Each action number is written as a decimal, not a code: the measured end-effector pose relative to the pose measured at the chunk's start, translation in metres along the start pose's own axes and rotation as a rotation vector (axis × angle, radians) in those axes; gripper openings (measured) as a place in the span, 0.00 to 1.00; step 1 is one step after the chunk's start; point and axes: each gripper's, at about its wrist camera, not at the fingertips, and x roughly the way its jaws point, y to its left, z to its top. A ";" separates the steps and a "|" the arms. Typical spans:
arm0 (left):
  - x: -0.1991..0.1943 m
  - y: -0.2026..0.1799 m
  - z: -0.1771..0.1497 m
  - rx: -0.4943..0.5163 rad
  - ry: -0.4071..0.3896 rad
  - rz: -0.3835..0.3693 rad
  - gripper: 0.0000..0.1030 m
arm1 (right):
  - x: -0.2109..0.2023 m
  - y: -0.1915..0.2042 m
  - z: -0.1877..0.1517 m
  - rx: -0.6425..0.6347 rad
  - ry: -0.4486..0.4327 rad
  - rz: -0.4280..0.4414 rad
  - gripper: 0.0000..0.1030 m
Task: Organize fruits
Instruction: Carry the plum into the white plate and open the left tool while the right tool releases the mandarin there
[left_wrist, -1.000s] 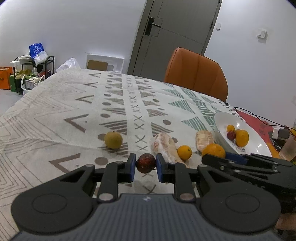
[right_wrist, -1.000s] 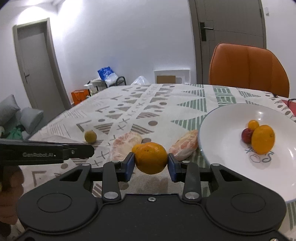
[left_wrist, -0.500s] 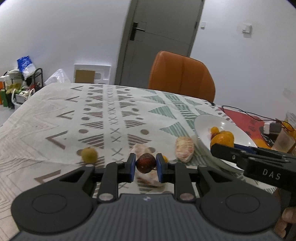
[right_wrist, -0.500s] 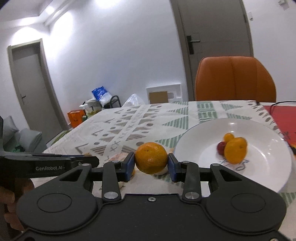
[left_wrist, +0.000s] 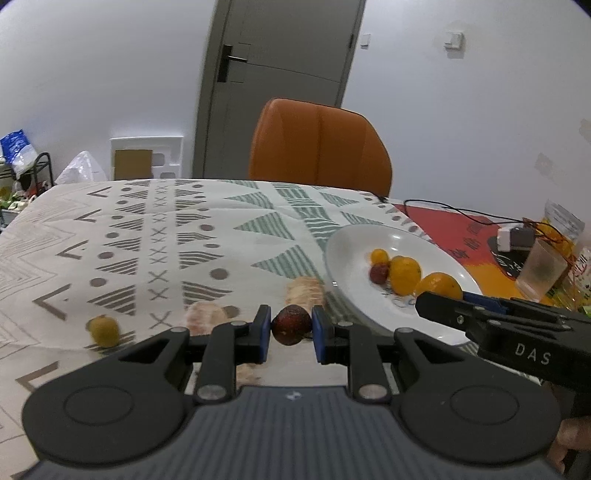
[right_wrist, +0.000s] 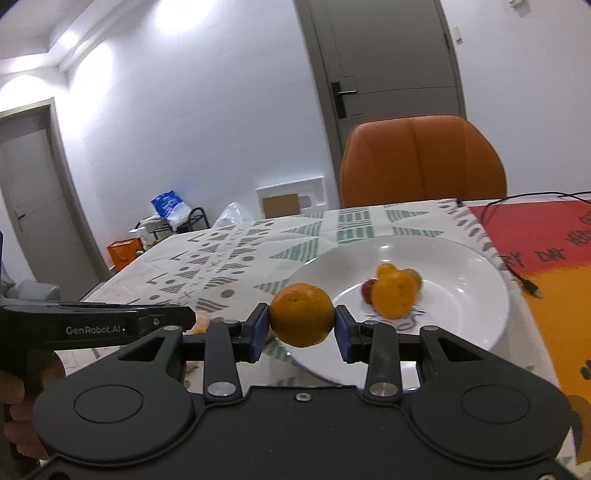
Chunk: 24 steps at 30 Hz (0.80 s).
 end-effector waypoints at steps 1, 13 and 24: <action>0.002 -0.003 0.000 0.006 0.002 -0.005 0.21 | -0.001 -0.003 0.000 0.005 -0.003 -0.006 0.35; 0.015 -0.028 0.005 0.049 0.006 -0.050 0.21 | -0.009 -0.029 -0.004 0.042 -0.014 -0.067 0.35; 0.027 -0.047 0.011 0.058 0.006 -0.084 0.21 | -0.013 -0.041 -0.004 0.061 -0.042 -0.126 0.40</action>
